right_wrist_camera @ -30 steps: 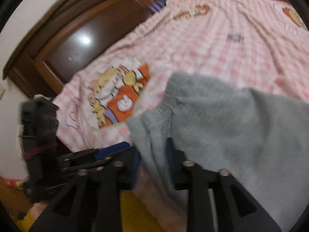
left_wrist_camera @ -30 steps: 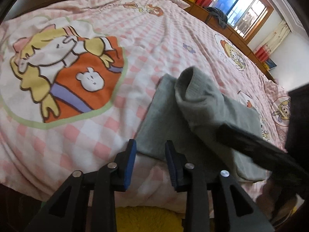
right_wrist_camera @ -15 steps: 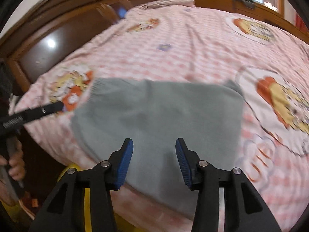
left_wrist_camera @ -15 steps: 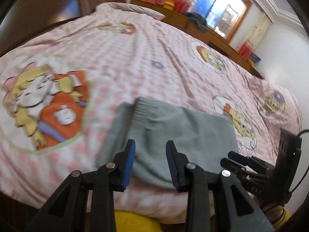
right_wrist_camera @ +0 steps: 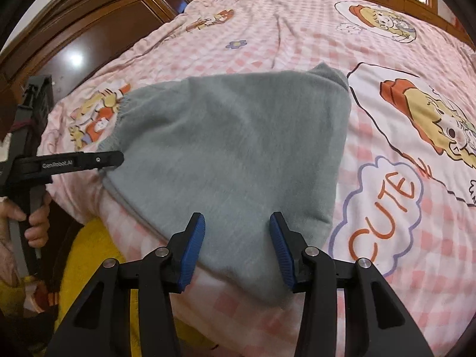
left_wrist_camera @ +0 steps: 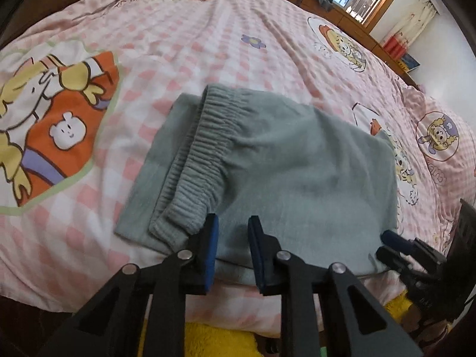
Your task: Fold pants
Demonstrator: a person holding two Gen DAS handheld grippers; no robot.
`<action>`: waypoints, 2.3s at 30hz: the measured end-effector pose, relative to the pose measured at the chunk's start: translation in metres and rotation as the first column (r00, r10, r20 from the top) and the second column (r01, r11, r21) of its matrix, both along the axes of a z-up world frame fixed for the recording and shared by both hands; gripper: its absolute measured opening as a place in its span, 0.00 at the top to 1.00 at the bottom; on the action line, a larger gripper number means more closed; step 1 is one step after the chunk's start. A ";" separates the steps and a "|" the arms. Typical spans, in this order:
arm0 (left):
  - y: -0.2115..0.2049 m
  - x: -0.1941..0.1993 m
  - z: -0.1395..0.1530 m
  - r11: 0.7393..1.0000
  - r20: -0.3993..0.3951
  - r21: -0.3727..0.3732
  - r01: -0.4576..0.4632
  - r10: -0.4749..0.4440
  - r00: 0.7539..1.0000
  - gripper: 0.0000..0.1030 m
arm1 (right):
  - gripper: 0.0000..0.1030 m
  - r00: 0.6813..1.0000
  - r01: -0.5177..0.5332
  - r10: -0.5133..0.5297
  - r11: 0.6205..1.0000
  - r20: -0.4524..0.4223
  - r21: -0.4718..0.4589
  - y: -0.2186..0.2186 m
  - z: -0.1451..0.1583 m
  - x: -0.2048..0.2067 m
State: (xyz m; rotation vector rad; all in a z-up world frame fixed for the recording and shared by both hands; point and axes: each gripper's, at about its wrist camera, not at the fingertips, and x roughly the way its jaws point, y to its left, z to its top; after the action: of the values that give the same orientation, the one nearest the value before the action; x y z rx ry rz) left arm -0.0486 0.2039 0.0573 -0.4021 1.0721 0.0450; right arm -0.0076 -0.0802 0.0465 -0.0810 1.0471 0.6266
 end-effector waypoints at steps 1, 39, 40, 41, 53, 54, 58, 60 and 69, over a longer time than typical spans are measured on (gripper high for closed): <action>-0.002 0.001 0.005 1.000 0.005 0.011 0.001 -0.001 1.000 0.77 | 0.55 1.000 0.022 -0.022 0.999 -0.002 0.035 -0.008 0.007 0.009; -0.186 0.022 -0.009 0.953 -0.006 0.025 0.301 -0.301 0.954 0.66 | 0.98 0.993 0.001 0.011 0.995 0.119 -0.099 -0.009 0.029 0.160; -0.185 0.022 -0.009 0.953 -0.006 0.024 0.301 -0.301 0.954 0.66 | 0.98 0.992 -0.003 0.018 0.993 0.126 -0.120 -0.006 0.026 0.160; -0.185 0.022 -0.009 0.953 -0.005 0.025 0.302 -0.302 0.953 0.66 | 0.98 0.992 -0.001 0.018 0.991 0.123 -0.135 -0.005 0.022 0.162; -0.132 0.039 0.030 0.973 0.098 0.072 0.219 -0.225 0.969 0.66 | 0.95 0.992 0.050 -0.054 0.998 0.118 0.036 -0.031 0.053 0.128; -0.119 0.049 0.034 0.978 0.112 0.091 0.186 -0.195 0.974 0.66 | 0.95 0.996 0.023 -0.027 0.999 0.081 0.048 -0.026 0.047 0.127; -0.076 0.078 0.027 0.985 0.101 0.157 0.076 -0.092 0.991 0.66 | 0.95 0.999 0.014 -0.013 1.000 0.053 -0.016 -0.008 0.018 0.131; -0.051 0.086 0.012 0.977 0.048 0.212 0.025 -0.036 0.998 0.69 | 0.95 0.998 0.045 -0.041 0.996 0.048 -0.079 -0.005 -0.002 0.139; -0.018 0.068 0.007 0.997 0.027 0.076 -0.031 0.029 0.999 0.83 | 0.93 0.983 0.185 -0.184 0.983 -0.012 0.021 -0.054 0.008 0.124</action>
State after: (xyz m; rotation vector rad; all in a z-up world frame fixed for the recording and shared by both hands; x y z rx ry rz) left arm 0.0196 0.1856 0.0642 -0.3492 1.0359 0.1073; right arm 0.1166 -0.1347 0.0540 0.0381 1.0440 0.4703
